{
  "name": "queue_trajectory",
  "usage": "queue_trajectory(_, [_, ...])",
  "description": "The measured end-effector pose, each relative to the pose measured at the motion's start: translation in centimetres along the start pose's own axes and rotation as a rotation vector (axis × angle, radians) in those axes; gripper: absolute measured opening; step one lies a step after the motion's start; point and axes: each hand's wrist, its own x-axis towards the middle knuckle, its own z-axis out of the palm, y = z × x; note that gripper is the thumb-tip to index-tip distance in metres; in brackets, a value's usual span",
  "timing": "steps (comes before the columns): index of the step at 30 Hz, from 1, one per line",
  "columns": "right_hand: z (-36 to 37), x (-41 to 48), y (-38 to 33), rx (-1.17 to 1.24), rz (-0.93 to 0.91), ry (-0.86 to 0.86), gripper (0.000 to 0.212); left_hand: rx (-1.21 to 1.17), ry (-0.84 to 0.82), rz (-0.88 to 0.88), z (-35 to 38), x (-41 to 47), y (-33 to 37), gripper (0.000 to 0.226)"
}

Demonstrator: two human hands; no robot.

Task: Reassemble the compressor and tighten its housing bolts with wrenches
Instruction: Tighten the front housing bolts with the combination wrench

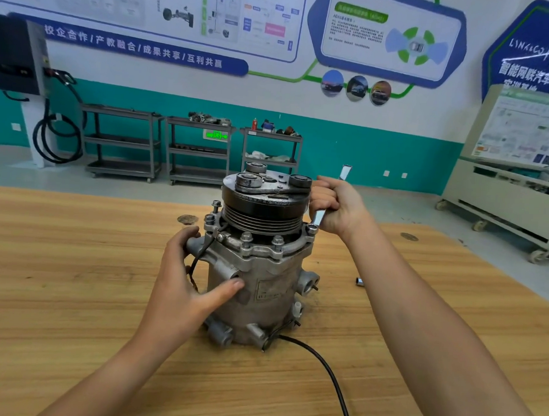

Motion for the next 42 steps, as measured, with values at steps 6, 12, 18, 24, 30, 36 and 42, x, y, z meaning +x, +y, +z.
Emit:
queue_trajectory(6, [-1.5,-1.5,0.5,0.171,-0.274,0.113,0.053,-0.026,0.001,0.005,0.0,0.1,-0.3,0.094])
queue_trajectory(12, [-1.7,-4.8,2.9,0.168,-0.67,0.152,0.051,-0.038,0.004,0.016,0.1,0.1,-0.4,0.091])
queue_trajectory(18, [-1.2,-6.8,7.1,-0.087,-1.051,0.116,0.058,-0.035,0.014,0.026,0.2,0.1,-0.5,0.09])
queue_trajectory(24, [-1.7,-7.2,10.1,-0.678,-1.346,0.097,0.039,-0.047,0.016,0.023,0.2,0.2,-0.7,0.092])
queue_trajectory(30, [-1.3,-6.3,11.4,-1.152,-1.557,-0.031,0.038,-0.062,0.022,0.03,0.3,0.2,-0.9,0.093])
queue_trajectory(36, [-0.6,-7.1,11.9,-1.257,-1.545,0.0,0.049,-0.054,0.022,0.036,0.2,0.2,-0.9,0.091])
queue_trajectory(42, [2.9,-8.0,2.1,-0.162,-0.938,0.062,0.061,-0.04,0.004,0.015,0.1,0.3,-1.0,0.096])
